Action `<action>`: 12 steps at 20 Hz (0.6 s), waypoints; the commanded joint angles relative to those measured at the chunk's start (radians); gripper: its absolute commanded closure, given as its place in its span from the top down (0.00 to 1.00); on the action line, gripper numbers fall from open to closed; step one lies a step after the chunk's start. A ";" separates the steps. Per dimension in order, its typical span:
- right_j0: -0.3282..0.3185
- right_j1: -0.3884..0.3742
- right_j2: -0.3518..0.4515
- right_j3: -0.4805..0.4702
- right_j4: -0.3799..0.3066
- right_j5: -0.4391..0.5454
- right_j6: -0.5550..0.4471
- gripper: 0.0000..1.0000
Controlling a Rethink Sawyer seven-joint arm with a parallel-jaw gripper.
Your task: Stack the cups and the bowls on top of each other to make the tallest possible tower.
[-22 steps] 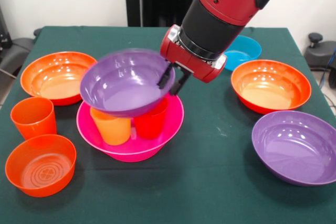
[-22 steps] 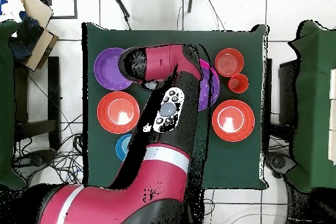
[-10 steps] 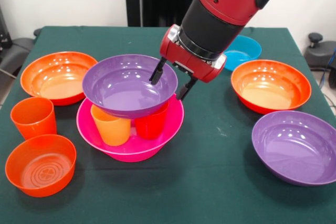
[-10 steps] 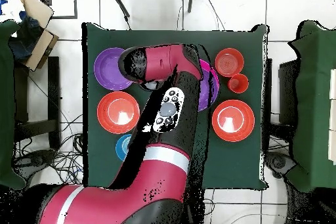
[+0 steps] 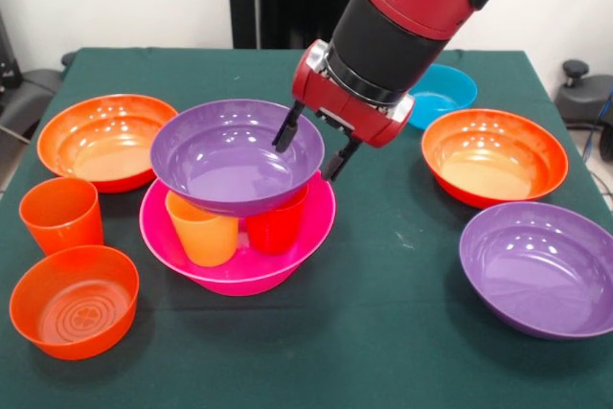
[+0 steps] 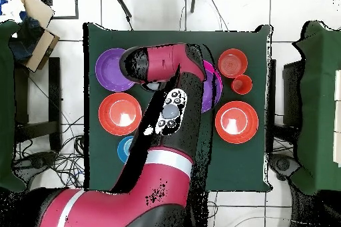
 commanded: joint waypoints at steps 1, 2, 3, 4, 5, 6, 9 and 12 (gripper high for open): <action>0.001 0.006 0.091 0.025 -0.036 0.008 -0.055 1.00; 0.000 -0.001 0.094 0.027 -0.034 0.014 -0.060 1.00; -0.003 -0.009 0.096 0.028 -0.031 0.020 -0.068 1.00; -0.006 -0.018 0.100 0.031 -0.027 0.027 -0.075 1.00; -0.007 -0.029 0.102 0.035 -0.024 0.035 -0.083 1.00; -0.009 -0.038 0.105 0.037 -0.021 0.042 -0.090 1.00; -0.021 -0.062 0.117 0.036 -0.009 0.062 -0.112 1.00; -0.033 -0.081 0.137 0.035 0.003 0.078 -0.131 1.00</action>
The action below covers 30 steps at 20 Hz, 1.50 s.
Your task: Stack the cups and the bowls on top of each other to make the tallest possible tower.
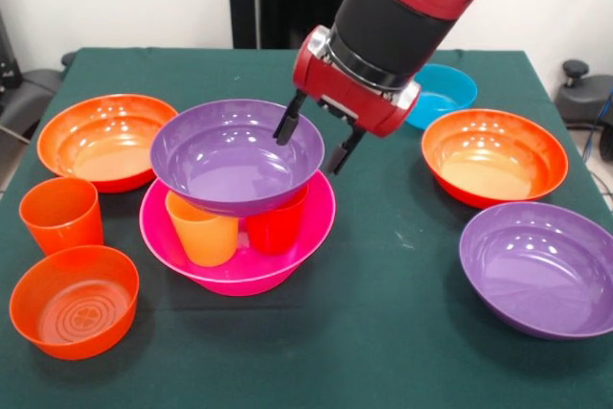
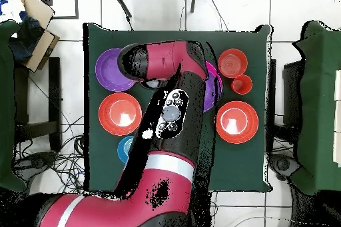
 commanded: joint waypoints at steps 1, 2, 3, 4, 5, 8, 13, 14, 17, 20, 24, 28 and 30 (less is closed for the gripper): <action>-0.032 -0.049 0.138 0.029 0.009 0.087 -0.135 1.00; -0.035 -0.054 0.146 0.031 0.015 0.090 -0.137 1.00; -0.037 -0.062 0.153 0.038 0.021 0.089 -0.135 1.00; -0.039 -0.070 0.159 0.043 0.025 0.088 -0.134 1.00; -0.043 -0.080 0.165 0.052 0.030 0.084 -0.133 1.00; -0.053 -0.110 0.178 0.073 0.041 0.082 -0.136 1.00; -0.052 -0.153 0.175 0.089 0.044 0.097 -0.114 1.00; -0.057 -0.165 0.181 0.102 0.052 0.088 -0.114 1.00; -0.067 -0.198 0.196 0.153 0.070 0.063 -0.109 1.00; -0.066 -0.228 0.214 0.244 0.090 -0.005 -0.081 1.00; -0.060 -0.272 0.228 0.336 0.108 -0.018 -0.079 1.00; -0.044 -0.319 0.233 0.448 0.105 -0.099 -0.061 1.00; -0.031 -0.341 0.230 0.489 0.092 -0.148 -0.044 1.00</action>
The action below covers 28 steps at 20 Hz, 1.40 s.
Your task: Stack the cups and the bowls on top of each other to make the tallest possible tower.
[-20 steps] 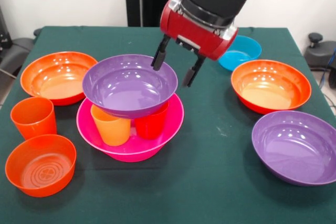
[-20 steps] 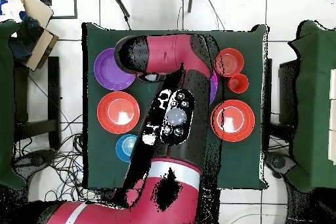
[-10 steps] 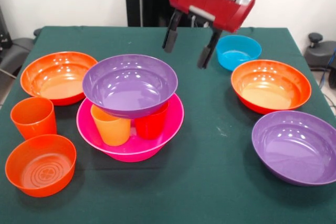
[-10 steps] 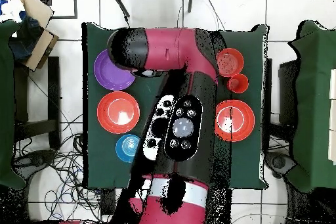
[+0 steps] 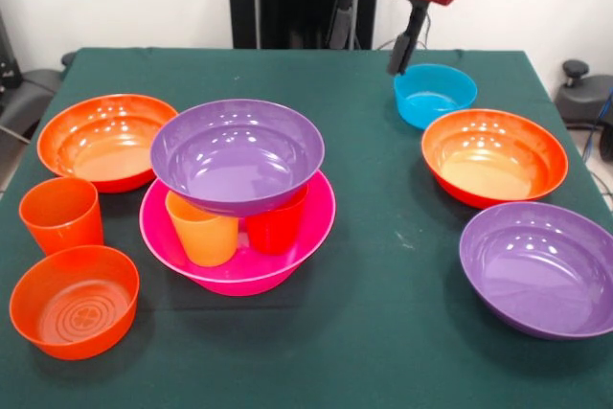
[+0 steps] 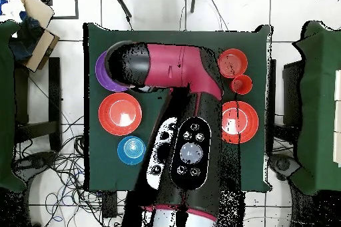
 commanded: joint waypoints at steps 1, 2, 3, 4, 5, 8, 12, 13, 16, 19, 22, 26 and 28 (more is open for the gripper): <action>0.024 -0.063 0.115 0.293 -0.016 -0.147 -0.026 1.00; 0.023 -0.073 0.120 0.320 -0.006 -0.162 -0.012 1.00; 0.030 -0.078 0.113 0.336 -0.010 -0.169 0.005 1.00; 0.038 -0.075 0.109 0.354 -0.013 -0.194 0.026 1.00; 0.045 -0.072 0.105 0.373 -0.015 -0.218 0.048 1.00; 0.062 -0.038 0.107 0.424 -0.008 -0.307 0.106 1.00; 0.077 -0.012 0.110 0.449 -0.001 -0.372 0.123 1.00; 0.072 -0.004 0.122 0.456 0.005 -0.394 0.118 1.00; 0.070 0.021 0.145 0.460 0.020 -0.438 0.115 1.00; 0.080 0.032 0.152 0.454 0.032 -0.450 0.122 1.00; 0.089 0.038 0.157 0.448 0.044 -0.436 0.119 1.00; 0.093 0.020 0.166 0.466 0.068 -0.404 0.112 1.00; 0.089 0.010 0.179 0.481 0.082 -0.394 0.106 1.00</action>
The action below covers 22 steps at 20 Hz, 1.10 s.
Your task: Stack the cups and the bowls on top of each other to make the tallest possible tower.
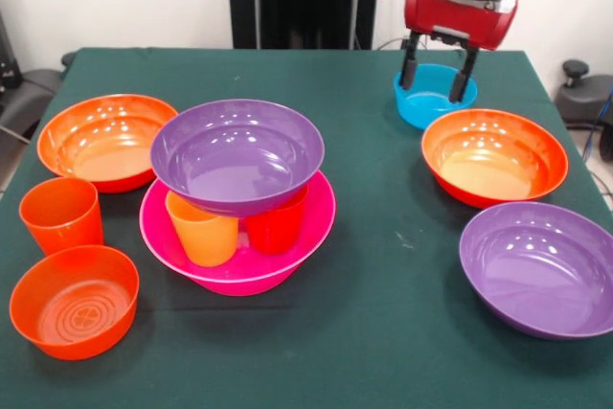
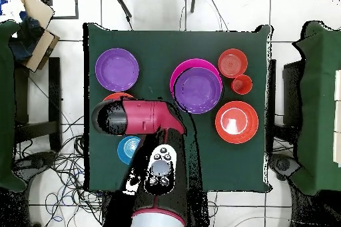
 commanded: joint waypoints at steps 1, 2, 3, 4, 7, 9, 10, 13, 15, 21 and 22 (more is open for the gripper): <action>0.011 0.019 0.125 0.085 0.046 0.017 0.106 1.00; 0.011 0.016 0.130 0.090 0.052 0.018 0.107 1.00; 0.011 0.012 0.136 0.095 0.057 0.020 0.107 1.00; 0.012 0.009 0.140 0.099 0.063 0.022 0.108 1.00; 0.018 0.009 0.146 0.109 0.076 0.016 0.113 1.00; 0.031 0.029 0.135 0.100 0.076 0.000 0.126 1.00; 0.041 0.045 0.126 0.095 0.074 -0.015 0.136 1.00; 0.073 0.085 0.092 0.084 0.061 -0.041 0.159 1.00; 0.085 0.098 0.078 0.088 0.057 -0.049 0.165 1.00; 0.094 0.152 0.083 0.095 0.054 -0.132 0.159 1.00; 0.096 0.163 0.083 0.094 0.055 -0.153 0.163 1.00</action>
